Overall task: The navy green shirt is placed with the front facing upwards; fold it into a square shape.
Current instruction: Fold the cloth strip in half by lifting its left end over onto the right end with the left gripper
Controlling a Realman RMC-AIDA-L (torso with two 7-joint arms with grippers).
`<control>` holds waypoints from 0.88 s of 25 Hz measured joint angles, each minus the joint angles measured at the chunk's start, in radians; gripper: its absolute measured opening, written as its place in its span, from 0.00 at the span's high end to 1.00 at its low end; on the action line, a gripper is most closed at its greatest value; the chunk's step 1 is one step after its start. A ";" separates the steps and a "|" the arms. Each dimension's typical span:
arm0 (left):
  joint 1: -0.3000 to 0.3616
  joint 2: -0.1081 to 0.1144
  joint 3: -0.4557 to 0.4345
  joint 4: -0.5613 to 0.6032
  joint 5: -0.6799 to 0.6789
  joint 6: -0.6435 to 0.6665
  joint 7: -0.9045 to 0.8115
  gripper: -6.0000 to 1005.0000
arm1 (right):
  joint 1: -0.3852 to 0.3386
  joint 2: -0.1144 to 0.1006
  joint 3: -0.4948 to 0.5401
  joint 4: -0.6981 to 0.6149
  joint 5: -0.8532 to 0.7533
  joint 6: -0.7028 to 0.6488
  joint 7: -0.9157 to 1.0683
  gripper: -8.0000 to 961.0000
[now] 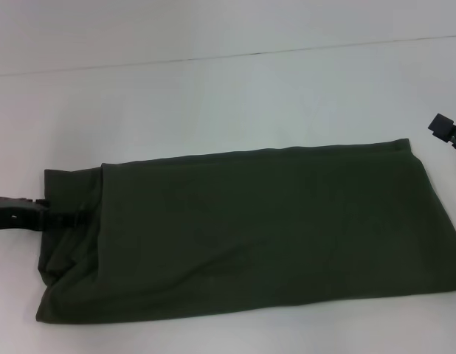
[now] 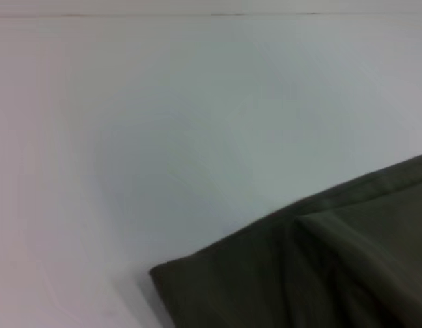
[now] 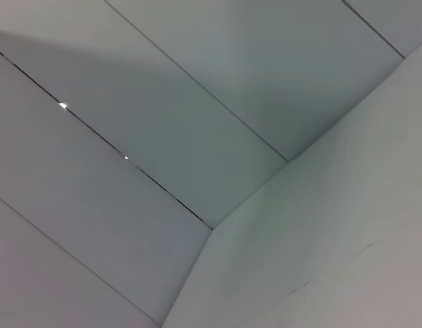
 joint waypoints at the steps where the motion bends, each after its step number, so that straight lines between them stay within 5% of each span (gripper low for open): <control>1: 0.000 0.000 0.000 0.001 0.000 0.004 0.000 0.08 | 0.000 0.000 0.000 0.000 0.000 0.000 0.000 0.46; 22: -0.007 0.001 0.000 0.008 -0.001 0.018 0.007 0.08 | -0.002 0.002 -0.001 0.000 0.000 -0.010 0.000 0.46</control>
